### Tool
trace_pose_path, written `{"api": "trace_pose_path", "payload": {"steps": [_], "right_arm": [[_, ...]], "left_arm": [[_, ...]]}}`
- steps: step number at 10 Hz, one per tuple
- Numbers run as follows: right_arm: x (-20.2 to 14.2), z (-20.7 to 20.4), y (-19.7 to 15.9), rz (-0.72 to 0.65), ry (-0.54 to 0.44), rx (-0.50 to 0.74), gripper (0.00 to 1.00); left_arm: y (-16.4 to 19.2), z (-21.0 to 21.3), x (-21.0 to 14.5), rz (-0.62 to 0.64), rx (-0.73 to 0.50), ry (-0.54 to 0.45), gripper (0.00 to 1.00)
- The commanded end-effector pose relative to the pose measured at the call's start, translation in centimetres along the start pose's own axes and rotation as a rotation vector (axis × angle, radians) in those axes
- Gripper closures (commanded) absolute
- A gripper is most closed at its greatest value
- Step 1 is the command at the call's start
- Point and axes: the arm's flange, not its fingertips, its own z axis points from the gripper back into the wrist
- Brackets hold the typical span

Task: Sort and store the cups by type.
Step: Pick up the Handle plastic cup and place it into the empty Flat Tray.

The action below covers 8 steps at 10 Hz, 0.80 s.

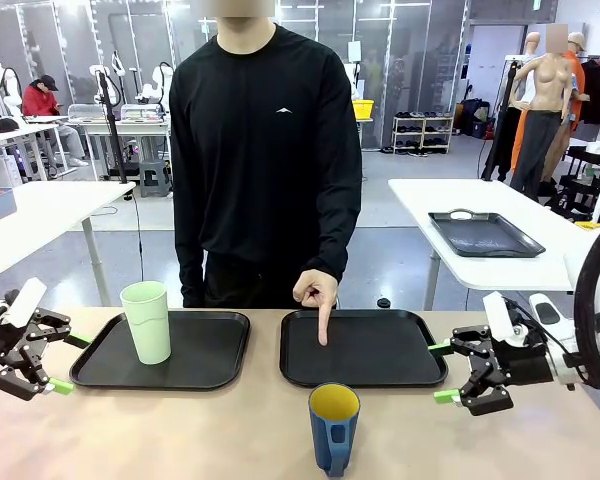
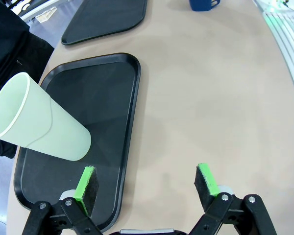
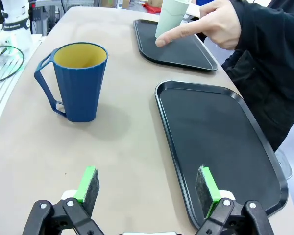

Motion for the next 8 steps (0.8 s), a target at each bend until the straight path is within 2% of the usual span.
{"api": "trace_pose_path", "payload": {"steps": [1,4,5,7,8], "right_arm": [[0.2,-0.2,-0.1,0.016,0.019,-0.005,0.0],[0.0,0.0,0.0,0.003,0.006,0.001,0.0],[0.2,-1.4,-0.2,0.04,-0.04,0.163,0.0],[-0.7,-3.8,-0.6,0.065,-0.129,0.289,0.0],[-0.8,-4.8,-0.6,0.06,-0.136,0.329,0.0]], "left_arm": [[0.0,-0.1,0.0,0.003,0.006,-0.008,0.0],[0.0,-0.1,0.0,0.003,0.006,-0.008,0.0],[0.0,-0.1,0.0,0.003,0.006,-0.008,0.0],[0.0,-0.1,0.0,0.003,0.006,-0.008,0.0],[0.0,-0.1,0.0,0.003,0.006,-0.008,0.0]]}}
